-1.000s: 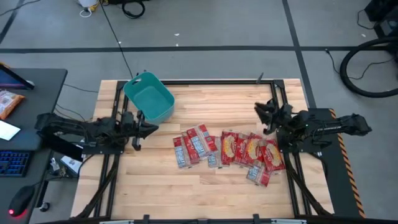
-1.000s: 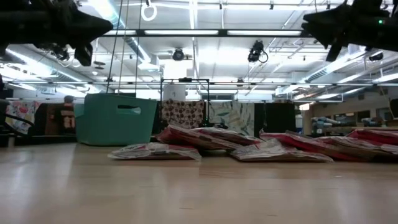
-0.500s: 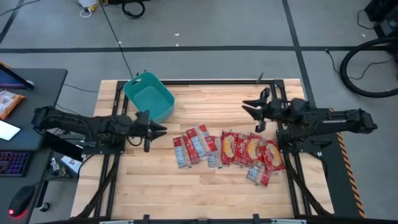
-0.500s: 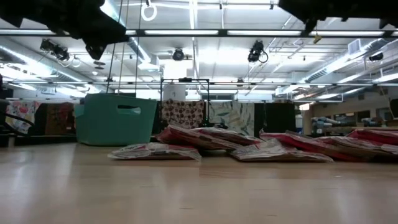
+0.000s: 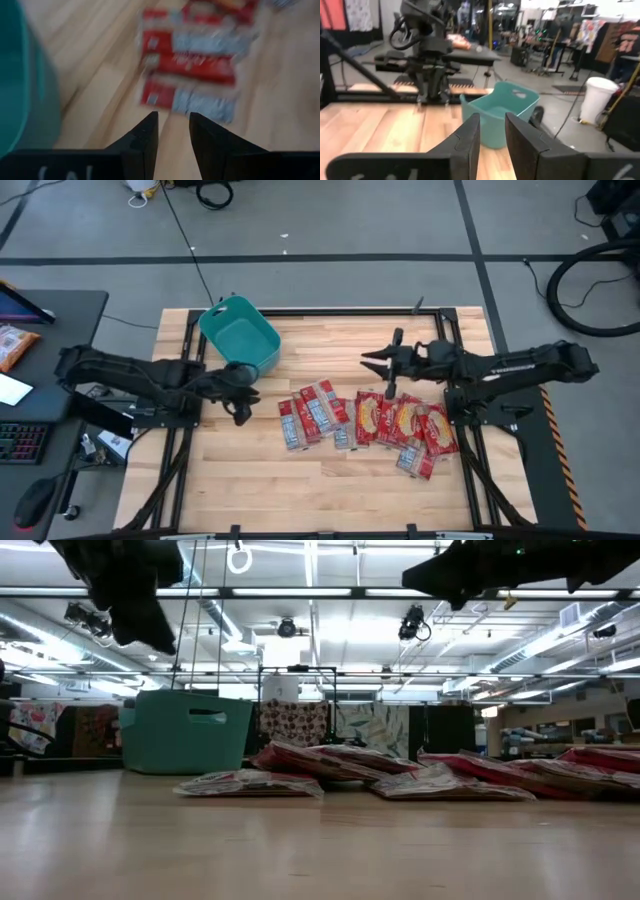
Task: Sort popcorn bags into baskets
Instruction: Adjust the green bin on the table
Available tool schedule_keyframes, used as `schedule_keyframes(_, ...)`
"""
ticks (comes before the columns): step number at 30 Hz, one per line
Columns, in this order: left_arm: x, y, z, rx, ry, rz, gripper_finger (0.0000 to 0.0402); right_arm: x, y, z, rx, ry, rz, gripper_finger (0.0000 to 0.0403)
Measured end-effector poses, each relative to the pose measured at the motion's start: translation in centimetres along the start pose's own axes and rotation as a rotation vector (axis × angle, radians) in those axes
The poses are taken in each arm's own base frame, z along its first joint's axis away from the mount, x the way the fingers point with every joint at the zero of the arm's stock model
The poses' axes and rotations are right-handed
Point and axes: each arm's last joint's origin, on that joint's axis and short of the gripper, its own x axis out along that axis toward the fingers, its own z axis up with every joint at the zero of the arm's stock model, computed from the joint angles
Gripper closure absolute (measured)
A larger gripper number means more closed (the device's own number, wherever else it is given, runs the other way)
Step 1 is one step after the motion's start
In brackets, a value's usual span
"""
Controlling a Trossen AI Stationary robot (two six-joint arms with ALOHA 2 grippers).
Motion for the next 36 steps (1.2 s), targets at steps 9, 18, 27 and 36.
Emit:
schedule_keyframes(9,0.8,0.7,-0.8,-0.142,0.297,0.223,0.0285,1.6,2.0,-1.7,-0.02,0.095,0.081,0.0306)
schedule_keyframes(18,3.7,2.6,-0.9,-0.215,0.394,0.454,0.0285,1.9,3.6,-2.4,-0.085,0.123,0.135,0.0306)
schedule_keyframes(27,7.5,4.9,-0.4,-0.066,0.458,0.651,0.0285,1.8,4.1,-1.8,-0.086,0.066,0.143,0.0306)
schedule_keyframes(36,10.7,4.3,2.7,0.193,0.249,0.71,0.0285,1.9,4.1,-1.9,-0.073,0.069,0.146,0.0306)
